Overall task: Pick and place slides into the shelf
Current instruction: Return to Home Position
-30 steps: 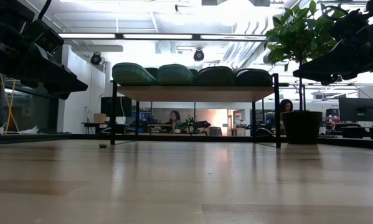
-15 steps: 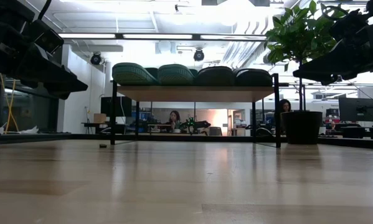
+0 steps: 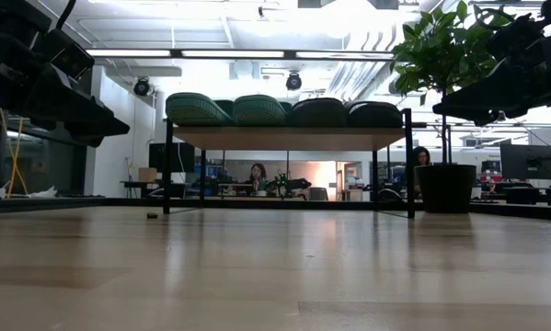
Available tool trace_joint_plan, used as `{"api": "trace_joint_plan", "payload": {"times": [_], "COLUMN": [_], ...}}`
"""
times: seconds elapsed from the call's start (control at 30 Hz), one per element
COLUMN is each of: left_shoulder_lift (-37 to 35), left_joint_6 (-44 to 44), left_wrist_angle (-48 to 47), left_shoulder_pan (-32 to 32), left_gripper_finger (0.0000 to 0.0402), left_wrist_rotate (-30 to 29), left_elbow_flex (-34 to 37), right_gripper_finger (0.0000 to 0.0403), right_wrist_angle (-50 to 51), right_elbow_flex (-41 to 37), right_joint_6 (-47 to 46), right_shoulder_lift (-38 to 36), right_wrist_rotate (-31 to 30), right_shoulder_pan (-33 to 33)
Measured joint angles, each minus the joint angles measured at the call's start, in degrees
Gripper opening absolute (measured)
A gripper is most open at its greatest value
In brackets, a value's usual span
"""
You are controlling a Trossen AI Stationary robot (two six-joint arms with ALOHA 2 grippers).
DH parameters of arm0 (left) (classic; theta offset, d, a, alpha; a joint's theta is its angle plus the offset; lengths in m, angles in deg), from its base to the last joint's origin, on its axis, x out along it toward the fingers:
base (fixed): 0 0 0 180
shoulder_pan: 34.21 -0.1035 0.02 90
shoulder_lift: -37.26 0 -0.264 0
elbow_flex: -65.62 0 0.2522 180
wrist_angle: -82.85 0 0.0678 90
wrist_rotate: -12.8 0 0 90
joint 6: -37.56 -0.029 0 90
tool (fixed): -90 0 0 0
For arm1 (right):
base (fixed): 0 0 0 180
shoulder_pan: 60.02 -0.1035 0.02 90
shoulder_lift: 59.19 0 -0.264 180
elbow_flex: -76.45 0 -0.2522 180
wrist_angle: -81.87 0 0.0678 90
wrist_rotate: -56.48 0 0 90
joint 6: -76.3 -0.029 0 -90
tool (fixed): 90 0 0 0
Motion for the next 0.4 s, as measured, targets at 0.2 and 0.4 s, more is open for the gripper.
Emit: {"api": "trace_joint_plan", "payload": {"times": [0.2,0.4], "left_shoulder_lift": [0.00,-0.01], "left_joint_6": [0.00,0.00], "left_wrist_angle": [0.01,-0.02], "left_shoulder_pan": [0.00,-0.01], "left_gripper_finger": [0.0189,0.0189], "left_wrist_rotate": [0.00,0.00], "left_elbow_flex": [0.00,0.00], "right_gripper_finger": [0.0170,0.0170], "right_wrist_angle": [0.00,0.02], "right_elbow_flex": [0.00,0.00], "right_joint_6": [0.01,0.01], "right_shoulder_lift": [0.00,0.00], "right_wrist_rotate": [0.04,0.31], "right_shoulder_pan": [0.00,0.00]}}
